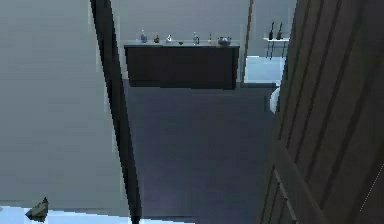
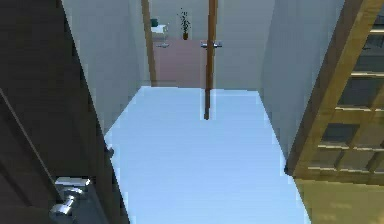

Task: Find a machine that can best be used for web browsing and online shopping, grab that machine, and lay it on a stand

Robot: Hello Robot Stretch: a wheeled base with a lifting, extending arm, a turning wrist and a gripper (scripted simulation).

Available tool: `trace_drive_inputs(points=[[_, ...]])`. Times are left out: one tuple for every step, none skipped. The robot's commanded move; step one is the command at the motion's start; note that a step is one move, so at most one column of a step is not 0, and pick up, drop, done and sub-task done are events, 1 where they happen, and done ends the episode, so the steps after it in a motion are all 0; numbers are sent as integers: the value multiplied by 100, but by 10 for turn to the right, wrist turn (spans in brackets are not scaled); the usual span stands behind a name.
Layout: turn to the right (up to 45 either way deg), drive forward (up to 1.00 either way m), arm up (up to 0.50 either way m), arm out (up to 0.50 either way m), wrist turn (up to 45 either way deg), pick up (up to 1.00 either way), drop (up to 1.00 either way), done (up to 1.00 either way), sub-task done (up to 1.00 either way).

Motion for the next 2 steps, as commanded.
trace_drive_inputs(points=[[30, 0, 0, 0, 0, 0, 0, 0, 0], [0, 100, 0, 0, 0, 0, 0, 0, 0]])
